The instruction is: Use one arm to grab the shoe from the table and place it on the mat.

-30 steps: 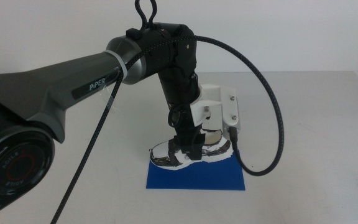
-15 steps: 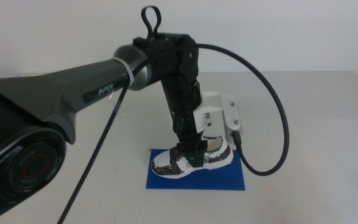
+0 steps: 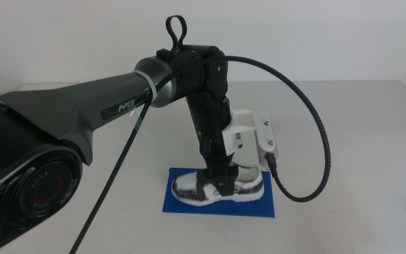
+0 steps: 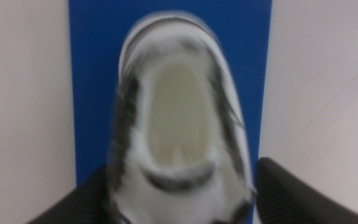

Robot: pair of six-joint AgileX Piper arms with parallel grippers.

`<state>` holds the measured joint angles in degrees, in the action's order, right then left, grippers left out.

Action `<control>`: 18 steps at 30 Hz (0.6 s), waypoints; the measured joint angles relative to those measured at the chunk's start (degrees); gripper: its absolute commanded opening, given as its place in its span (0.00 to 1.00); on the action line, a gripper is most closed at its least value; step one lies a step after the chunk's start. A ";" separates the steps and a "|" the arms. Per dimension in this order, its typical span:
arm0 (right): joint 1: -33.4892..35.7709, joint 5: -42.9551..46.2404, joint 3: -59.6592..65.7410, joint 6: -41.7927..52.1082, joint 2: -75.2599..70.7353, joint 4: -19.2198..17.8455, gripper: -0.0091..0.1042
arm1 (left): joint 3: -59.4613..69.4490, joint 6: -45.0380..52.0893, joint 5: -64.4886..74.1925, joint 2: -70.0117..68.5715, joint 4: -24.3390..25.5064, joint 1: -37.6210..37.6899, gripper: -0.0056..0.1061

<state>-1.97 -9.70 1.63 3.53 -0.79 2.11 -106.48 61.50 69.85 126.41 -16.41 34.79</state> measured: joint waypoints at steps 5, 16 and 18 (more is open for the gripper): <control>0.00 0.00 0.00 0.00 0.00 0.00 0.67 | 0.00 0.00 0.00 0.00 -0.31 0.00 0.89; 0.00 0.00 0.00 0.00 0.00 0.00 0.67 | 0.00 -4.20 0.00 -7.31 0.52 0.00 0.89; 0.00 0.00 0.00 0.00 0.00 0.00 0.67 | 0.00 -6.74 0.12 -9.96 1.58 0.00 0.89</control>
<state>-1.97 -9.70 1.63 3.53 -0.79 2.11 -106.48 54.76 69.97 116.45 -14.83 34.79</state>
